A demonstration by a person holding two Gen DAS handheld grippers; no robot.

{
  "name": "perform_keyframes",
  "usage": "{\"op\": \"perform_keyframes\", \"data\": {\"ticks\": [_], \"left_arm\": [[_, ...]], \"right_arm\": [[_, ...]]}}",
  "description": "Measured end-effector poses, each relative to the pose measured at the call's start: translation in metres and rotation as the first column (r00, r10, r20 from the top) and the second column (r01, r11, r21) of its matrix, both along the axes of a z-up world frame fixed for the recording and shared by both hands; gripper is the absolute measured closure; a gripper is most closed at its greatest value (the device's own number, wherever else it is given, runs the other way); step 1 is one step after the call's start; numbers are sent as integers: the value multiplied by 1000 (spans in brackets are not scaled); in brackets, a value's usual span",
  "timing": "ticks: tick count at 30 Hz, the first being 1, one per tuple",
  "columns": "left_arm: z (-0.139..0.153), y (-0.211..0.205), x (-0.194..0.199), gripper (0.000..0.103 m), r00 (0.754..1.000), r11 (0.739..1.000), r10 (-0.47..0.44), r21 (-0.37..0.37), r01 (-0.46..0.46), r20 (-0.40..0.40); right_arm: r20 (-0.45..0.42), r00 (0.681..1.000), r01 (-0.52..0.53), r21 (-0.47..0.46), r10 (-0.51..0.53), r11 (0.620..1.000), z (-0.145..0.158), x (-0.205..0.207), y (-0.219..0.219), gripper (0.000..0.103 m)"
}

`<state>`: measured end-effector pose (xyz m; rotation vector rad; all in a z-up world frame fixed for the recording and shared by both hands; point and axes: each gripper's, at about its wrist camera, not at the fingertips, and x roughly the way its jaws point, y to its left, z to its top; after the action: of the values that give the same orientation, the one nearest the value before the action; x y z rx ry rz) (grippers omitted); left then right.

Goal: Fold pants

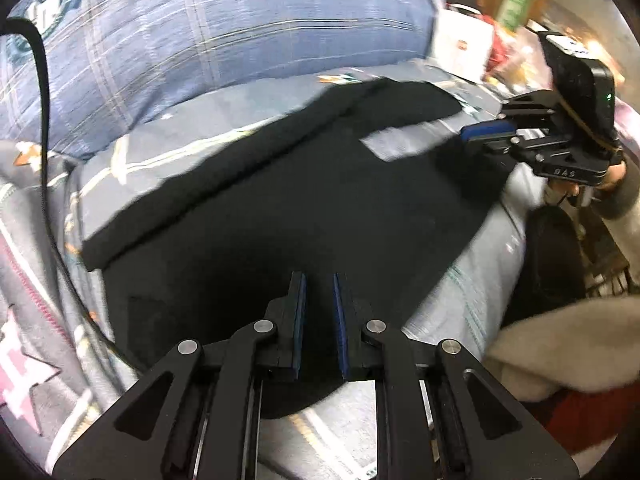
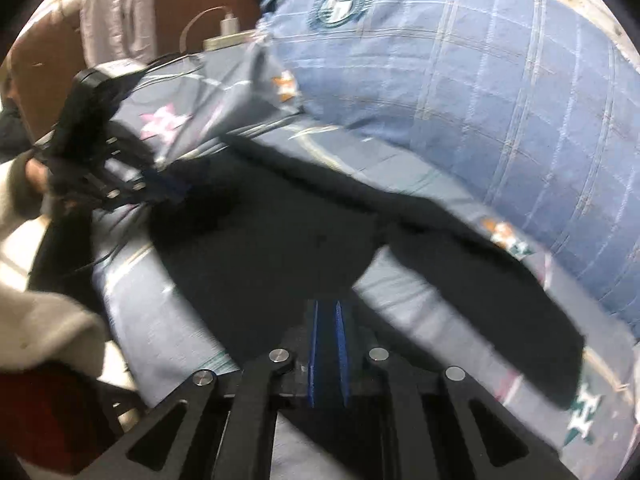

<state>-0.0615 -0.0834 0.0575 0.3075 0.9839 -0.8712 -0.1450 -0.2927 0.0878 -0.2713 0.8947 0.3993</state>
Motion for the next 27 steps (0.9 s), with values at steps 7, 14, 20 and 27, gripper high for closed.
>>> {"op": "perform_keyframes", "data": {"ticks": [7,14,20,27], "left_arm": [[14,-7,43,37,989,996,76,46,-82,127],[-16,-23,68,37,970,961,-19,273,-49,241],[-43,-36,87,37,963,926,-88,377,-16,257],[-42,-38,114,87,990,958,-45,286,5,134]], "right_arm": [[24,998,57,-32,-57,998,5,77,-27,51],[-58,996,-75,-251,62,965,-19,127,-31,51],[-85,990,-130,-301,109,945,-37,157,-32,51],[-31,998,-63,-266,57,962,-38,159,-26,92]]}}
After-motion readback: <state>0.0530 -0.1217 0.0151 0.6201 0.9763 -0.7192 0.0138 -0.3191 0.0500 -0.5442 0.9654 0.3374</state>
